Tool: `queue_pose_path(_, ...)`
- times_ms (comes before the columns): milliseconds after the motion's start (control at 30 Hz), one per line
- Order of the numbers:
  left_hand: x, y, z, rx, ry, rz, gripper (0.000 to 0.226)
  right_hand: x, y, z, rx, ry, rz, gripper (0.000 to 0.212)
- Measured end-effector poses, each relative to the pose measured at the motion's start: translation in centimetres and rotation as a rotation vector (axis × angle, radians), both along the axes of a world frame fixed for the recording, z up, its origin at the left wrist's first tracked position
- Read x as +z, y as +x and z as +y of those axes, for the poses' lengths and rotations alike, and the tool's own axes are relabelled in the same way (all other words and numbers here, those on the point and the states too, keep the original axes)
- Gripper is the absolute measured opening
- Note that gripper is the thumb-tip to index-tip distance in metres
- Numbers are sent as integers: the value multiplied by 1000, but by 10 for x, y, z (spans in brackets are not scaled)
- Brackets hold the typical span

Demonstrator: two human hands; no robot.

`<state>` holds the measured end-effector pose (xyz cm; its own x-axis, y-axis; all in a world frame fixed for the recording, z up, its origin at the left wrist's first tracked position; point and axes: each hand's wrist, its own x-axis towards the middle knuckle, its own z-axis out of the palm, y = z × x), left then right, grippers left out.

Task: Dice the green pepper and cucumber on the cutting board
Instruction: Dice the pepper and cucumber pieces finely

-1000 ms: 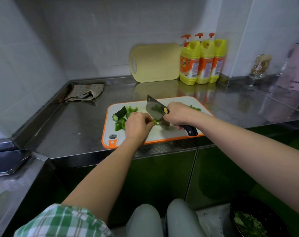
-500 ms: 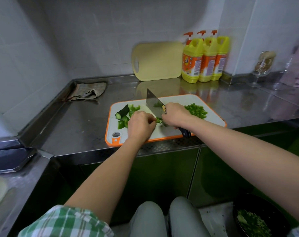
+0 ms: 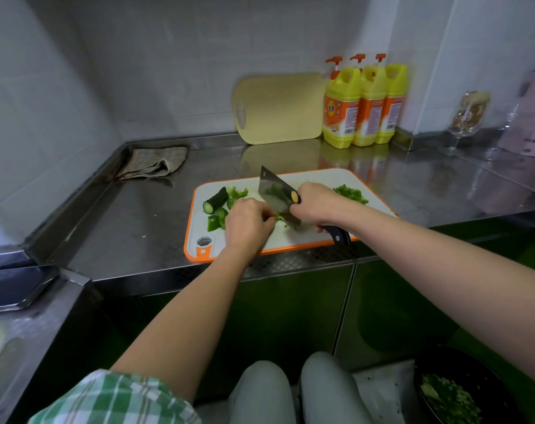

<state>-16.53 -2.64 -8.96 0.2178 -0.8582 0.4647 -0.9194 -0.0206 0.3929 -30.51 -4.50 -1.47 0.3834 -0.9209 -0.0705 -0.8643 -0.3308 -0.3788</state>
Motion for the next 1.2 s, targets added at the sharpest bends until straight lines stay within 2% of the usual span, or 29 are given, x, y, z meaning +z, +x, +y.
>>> queue_pose_path(167,-1,1,-1,-5,11,10,14,-9,9,-2,-23,-64,-3,17)
queue_pose_path(267,-2,3,-2,-42,15,73,12,-16,10,-8,-51,-103,-74,14)
queue_pose_path(367,0,8,0,-89,51,144,14,-20,7,-13,-77,-115,-159,19)
queue_pose_path(467,2,11,1,-109,60,111,31,-9,2,-14,-70,-90,-202,20)
queue_pose_path(533,2,13,1,-57,48,14,40,4,-2,-11,-48,-57,-195,18)
queue_pose_path(633,1,13,3,36,39,-106,30,12,-5,-4,-16,11,-89,18)
queue_pose_path(833,3,11,4,60,52,-98,18,-1,1,-4,-20,22,-16,13)
queue_pose_path(1200,1,12,2,52,26,-58,16,-14,1,-16,-66,-65,-179,18)
